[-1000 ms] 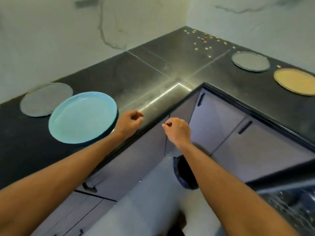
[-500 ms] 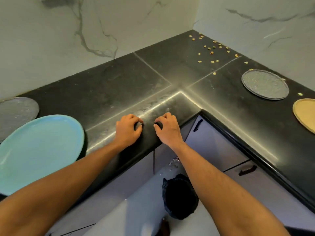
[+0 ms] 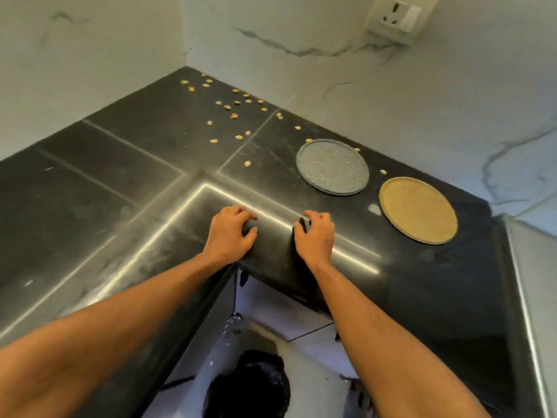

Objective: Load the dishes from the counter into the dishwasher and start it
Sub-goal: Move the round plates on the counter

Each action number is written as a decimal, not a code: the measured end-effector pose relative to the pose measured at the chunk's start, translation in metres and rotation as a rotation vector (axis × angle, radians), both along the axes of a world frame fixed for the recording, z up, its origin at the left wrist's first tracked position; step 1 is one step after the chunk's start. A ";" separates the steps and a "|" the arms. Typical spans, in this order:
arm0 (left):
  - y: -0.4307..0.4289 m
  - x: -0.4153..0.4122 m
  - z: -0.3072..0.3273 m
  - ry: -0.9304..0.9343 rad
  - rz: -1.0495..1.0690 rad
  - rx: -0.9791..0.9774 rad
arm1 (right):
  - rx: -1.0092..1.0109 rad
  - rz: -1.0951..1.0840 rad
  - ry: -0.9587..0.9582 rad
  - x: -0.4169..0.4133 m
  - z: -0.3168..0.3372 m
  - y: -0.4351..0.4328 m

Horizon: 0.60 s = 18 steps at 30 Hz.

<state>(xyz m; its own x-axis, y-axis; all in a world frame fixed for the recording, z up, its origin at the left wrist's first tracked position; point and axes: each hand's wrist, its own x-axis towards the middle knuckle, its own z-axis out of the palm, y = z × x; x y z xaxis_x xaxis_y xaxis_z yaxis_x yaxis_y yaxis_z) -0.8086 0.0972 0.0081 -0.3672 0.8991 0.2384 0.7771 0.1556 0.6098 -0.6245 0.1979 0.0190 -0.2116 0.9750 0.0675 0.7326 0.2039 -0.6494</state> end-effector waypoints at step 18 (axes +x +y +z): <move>0.190 0.018 -0.007 0.170 -0.014 -0.245 | -0.229 -0.591 -0.014 0.020 0.007 0.192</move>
<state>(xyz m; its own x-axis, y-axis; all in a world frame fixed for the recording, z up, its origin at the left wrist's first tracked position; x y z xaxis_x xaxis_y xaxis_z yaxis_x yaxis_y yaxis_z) -0.7904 0.2873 0.0007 -0.3277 0.9421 0.0707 0.8680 0.2706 0.4164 -0.6046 0.3904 0.0262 0.3681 0.9167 -0.1552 0.6879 -0.3808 -0.6179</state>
